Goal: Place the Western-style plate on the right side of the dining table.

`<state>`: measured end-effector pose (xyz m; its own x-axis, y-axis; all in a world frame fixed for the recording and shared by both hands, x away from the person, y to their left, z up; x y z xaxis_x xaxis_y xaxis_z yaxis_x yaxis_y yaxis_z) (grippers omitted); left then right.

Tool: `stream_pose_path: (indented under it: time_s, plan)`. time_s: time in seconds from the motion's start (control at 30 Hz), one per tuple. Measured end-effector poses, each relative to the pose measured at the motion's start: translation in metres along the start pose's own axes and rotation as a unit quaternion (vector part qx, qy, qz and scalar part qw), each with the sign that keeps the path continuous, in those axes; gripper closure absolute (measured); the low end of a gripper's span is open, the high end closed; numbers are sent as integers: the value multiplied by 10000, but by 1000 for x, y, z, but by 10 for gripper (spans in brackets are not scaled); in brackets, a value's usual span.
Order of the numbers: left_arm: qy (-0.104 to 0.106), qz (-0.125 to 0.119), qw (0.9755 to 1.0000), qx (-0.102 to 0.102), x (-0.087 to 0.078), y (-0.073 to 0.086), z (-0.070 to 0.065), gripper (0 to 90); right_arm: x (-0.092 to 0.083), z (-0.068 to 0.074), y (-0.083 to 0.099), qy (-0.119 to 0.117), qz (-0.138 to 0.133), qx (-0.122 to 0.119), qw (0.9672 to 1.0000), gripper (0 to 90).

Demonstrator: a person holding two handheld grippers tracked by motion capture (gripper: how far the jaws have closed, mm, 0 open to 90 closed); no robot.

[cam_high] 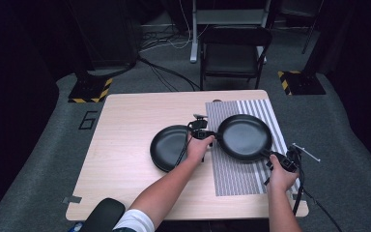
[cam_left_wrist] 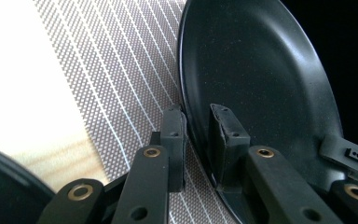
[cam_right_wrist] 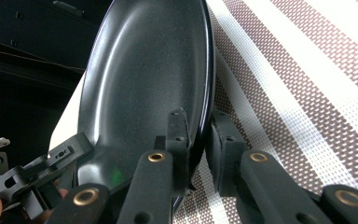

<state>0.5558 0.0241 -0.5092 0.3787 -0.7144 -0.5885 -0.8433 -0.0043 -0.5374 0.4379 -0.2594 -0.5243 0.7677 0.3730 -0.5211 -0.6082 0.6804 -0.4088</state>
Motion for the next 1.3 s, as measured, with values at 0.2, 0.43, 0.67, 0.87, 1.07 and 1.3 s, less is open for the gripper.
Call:
stream_pose_path:
  time_s: [0.2,0.43,0.67,0.87,1.07,1.3]
  plan:
    - [-110,16,9999,68,3,-4,-5,763,2,-2,-2,-21,0,141,9999,796]
    - [-156,81,9998,103,11,-6,-5,764,2,-7,-3,-21,7,283,9996,798]
    - [-330,230,9991,150,17,-4,-4,754,4,-9,-2,26,49,337,9994,798]
    - [-444,319,9982,231,18,-5,-5,743,6,-9,-2,28,37,354,9994,799]
    - [-525,411,9976,200,22,-5,-5,738,5,-10,-2,64,45,402,9992,797]
    - [-744,524,9956,222,26,-5,-8,729,9,-13,-1,235,112,288,9992,789]
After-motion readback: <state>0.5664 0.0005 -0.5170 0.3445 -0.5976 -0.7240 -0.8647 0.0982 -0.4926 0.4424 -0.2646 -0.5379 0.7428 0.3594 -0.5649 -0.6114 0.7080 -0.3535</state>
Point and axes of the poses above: each handheld gripper's, and its own axes: x roughly forward along the jaws, y roughly out of its underside, z roughly to its left, the point moved 2 cm from there along x, roughly forward along the jaws, and after that the axes turned 2 degrees about -x, right-handed, at the moved point
